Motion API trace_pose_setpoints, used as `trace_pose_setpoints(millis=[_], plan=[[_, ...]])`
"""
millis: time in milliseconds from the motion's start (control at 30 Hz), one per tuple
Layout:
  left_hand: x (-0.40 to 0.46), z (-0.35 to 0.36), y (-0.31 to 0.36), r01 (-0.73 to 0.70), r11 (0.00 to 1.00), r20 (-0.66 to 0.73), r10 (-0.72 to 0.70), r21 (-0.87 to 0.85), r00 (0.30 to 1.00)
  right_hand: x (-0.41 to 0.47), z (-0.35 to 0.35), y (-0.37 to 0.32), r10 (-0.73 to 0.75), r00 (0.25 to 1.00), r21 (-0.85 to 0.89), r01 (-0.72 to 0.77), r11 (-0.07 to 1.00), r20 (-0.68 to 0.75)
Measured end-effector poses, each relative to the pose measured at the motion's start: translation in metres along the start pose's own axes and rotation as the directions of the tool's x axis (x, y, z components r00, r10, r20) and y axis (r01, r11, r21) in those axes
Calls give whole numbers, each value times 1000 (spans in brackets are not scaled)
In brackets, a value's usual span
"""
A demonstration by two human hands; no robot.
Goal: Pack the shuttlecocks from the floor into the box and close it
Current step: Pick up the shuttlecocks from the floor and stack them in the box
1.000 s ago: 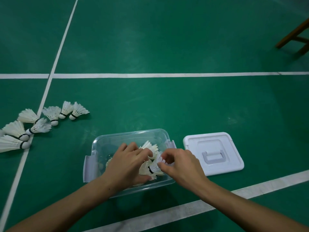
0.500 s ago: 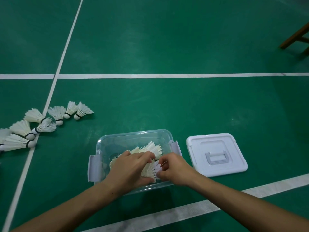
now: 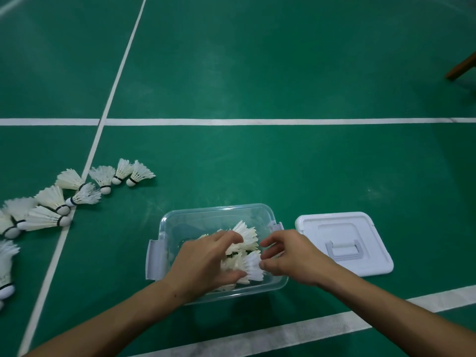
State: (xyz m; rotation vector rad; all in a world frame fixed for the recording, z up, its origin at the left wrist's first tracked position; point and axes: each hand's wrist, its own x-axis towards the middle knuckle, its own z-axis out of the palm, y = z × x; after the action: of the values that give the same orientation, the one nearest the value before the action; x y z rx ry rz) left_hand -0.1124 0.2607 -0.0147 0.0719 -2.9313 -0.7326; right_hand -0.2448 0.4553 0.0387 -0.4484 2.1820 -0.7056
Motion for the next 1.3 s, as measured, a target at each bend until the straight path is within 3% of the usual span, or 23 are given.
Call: trace_pose_setpoints(millis=[233,467,633,833,1067,1200,1300], plan=[[-2,-79,-19,41,952,-243,-119,-304,963,-4,-17,-58,-314,945,-110,303,947,-93],[-34,-145,-80,62,941,-415,-205,-332,886,18,-1,-160,-592,806,-233,579,781,19],[-55,-158,-145,180,910,-466,-352,-374,811,68,44,-218,-667,737,-274,667,693,110],[-66,-145,-234,330,851,-443,-501,-409,743,143,104,-251,-651,755,-219,651,727,82],[-37,-143,-304,541,819,-312,-573,-190,758,225,139,-250,-575,818,-257,551,794,-20],[0,-139,-323,535,840,-210,-508,97,836,267,154,-246,-509,855,-312,458,832,-101],[25,-131,-336,536,808,-127,-521,245,844,292,166,-249,-470,870,-310,410,858,-151]])
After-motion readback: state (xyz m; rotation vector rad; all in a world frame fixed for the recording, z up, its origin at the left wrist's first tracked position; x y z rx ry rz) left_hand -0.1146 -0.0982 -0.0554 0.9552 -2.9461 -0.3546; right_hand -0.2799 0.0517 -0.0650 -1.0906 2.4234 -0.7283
